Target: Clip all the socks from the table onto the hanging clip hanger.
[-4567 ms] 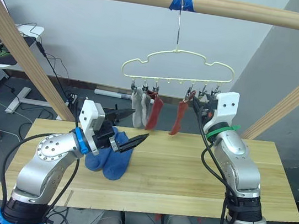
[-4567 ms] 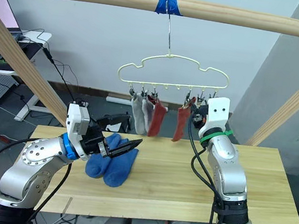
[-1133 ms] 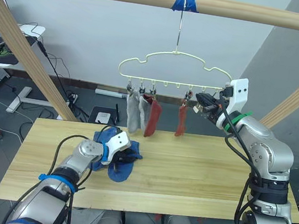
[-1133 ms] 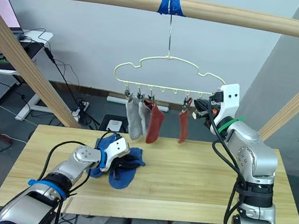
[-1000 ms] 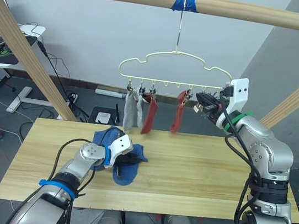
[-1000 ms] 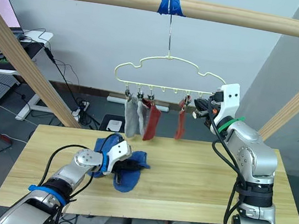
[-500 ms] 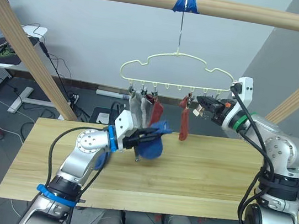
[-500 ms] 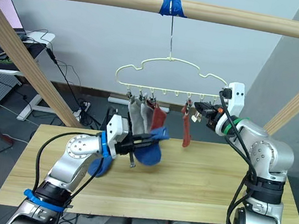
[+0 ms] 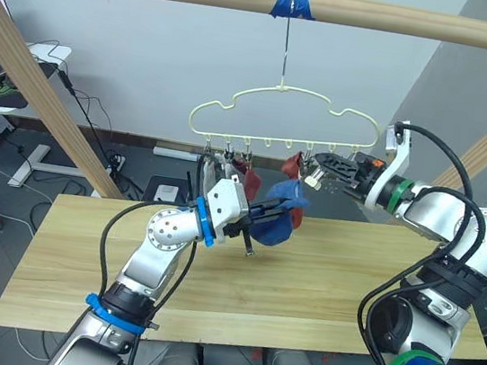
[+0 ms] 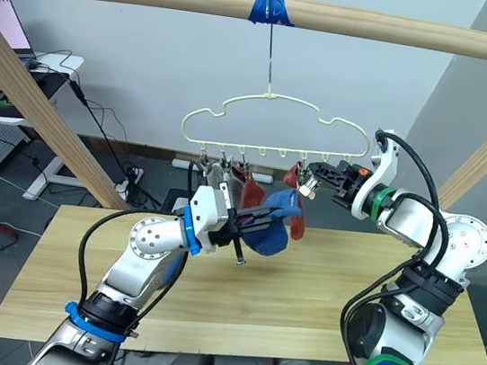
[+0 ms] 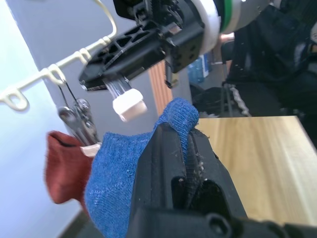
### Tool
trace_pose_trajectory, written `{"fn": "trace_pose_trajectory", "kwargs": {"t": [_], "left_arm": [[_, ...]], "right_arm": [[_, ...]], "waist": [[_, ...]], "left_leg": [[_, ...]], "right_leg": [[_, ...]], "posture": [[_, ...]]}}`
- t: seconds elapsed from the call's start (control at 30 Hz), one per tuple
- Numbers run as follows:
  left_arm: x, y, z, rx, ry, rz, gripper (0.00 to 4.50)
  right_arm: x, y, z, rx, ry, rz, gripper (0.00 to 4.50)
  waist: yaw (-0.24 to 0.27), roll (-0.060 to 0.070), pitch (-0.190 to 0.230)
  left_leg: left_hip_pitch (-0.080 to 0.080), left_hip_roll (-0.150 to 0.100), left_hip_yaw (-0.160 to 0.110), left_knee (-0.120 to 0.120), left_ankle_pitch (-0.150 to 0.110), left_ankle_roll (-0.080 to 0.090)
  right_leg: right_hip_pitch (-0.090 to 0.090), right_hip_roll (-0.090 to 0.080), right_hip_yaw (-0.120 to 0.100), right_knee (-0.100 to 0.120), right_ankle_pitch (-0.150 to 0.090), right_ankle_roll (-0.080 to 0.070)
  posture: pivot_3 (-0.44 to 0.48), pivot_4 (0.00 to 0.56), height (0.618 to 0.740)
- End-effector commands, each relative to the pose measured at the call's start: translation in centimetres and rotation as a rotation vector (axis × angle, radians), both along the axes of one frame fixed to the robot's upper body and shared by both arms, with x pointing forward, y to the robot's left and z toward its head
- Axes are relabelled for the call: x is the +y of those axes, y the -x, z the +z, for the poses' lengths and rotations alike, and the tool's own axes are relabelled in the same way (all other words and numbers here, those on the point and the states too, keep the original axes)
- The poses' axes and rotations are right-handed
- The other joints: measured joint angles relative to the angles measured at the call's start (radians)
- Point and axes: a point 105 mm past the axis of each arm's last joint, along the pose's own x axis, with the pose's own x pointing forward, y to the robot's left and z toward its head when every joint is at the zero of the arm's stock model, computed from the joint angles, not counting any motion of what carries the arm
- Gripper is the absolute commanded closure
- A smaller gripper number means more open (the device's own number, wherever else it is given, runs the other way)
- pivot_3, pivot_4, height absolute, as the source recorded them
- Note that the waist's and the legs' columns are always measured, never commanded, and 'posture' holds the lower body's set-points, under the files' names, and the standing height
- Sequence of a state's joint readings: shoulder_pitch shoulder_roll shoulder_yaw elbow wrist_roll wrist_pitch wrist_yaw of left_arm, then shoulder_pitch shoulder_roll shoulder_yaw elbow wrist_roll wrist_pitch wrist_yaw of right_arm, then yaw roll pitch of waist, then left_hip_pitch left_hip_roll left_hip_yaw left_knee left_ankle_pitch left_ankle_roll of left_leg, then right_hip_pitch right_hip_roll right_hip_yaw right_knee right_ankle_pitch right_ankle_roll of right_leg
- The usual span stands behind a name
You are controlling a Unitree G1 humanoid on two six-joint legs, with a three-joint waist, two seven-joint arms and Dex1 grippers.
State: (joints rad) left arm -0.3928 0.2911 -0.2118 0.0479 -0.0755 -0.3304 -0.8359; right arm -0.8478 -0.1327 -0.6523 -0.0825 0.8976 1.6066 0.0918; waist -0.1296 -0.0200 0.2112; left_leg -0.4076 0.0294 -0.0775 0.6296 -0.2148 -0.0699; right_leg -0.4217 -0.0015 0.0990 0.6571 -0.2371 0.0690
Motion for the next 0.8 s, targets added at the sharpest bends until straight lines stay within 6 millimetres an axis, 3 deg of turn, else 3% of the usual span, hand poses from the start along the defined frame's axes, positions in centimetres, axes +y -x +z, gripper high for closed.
{"fn": "trace_pose_trajectory", "kwargs": {"t": [0.03,0.8], "left_arm": [[-0.4,0.3,1.5,-0.091,0.025,-0.015,4.46],[-1.1,0.1,2.5,-0.135,0.058,-0.034,4.46]], "right_arm": [[0.3,0.4,1.0,-0.04,-0.015,0.015,4.5],[1.1,0.8,0.9,-0.02,-0.026,0.039,4.5]], "waist": [[-0.006,0.0,0.0],[-0.013,0.0,0.0]], "left_leg": [[0.0,0.0,0.0,0.0,0.0,0.0],[0.0,0.0,0.0,0.0,0.0,0.001]], "right_leg": [[0.0,0.0,0.0,0.0,0.0,0.0],[0.0,0.0,0.0,0.001,0.0,0.0]], "posture": [[-0.129,0.163,0.74],[-0.126,0.156,0.74]]}}
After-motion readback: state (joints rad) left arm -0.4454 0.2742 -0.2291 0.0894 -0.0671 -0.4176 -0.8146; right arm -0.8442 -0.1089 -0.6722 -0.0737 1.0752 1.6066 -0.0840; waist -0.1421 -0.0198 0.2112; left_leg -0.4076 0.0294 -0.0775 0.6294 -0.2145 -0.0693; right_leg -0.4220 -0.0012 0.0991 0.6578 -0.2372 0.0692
